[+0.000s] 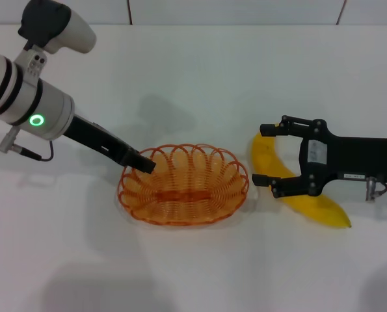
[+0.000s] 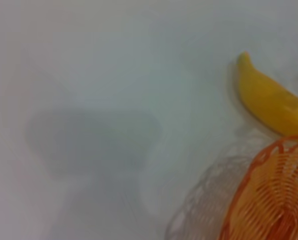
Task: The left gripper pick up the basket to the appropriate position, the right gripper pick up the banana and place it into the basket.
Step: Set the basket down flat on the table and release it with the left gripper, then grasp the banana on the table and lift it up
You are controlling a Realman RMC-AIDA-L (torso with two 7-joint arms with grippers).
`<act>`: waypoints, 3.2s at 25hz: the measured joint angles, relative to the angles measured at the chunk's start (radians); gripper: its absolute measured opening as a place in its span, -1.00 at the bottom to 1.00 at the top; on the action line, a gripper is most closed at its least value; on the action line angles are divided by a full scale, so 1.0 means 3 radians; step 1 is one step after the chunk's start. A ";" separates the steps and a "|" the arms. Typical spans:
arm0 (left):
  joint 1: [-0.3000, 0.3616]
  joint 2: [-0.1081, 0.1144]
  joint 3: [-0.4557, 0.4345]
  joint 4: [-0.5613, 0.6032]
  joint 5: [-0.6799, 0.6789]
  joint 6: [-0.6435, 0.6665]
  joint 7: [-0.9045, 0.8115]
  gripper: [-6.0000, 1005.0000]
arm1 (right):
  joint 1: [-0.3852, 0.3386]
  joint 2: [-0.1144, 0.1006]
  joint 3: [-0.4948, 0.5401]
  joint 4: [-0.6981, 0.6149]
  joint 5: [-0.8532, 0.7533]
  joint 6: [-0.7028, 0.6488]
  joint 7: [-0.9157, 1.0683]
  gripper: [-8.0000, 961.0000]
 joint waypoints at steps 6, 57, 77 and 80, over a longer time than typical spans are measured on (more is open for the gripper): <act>0.0024 -0.0004 -0.0013 0.0083 -0.0015 -0.0022 0.0010 -0.06 | -0.0016 -0.0004 0.0011 0.0000 0.0000 -0.0016 0.0000 0.87; 0.1681 0.0182 -0.1001 0.0414 -0.1344 0.1084 0.2758 0.70 | -0.0271 0.0015 -0.1112 -0.2735 -0.0152 -0.0347 0.3646 0.84; 0.1485 0.0184 -0.1004 0.0211 -0.1348 0.1081 0.2879 0.70 | 0.0164 0.0011 -0.2476 -0.1990 -0.0672 0.0419 0.4535 0.82; 0.1479 0.0182 -0.1004 0.0210 -0.1349 0.1081 0.2881 0.70 | 0.0207 0.0003 -0.2467 -0.1905 -0.0684 0.0447 0.4587 0.82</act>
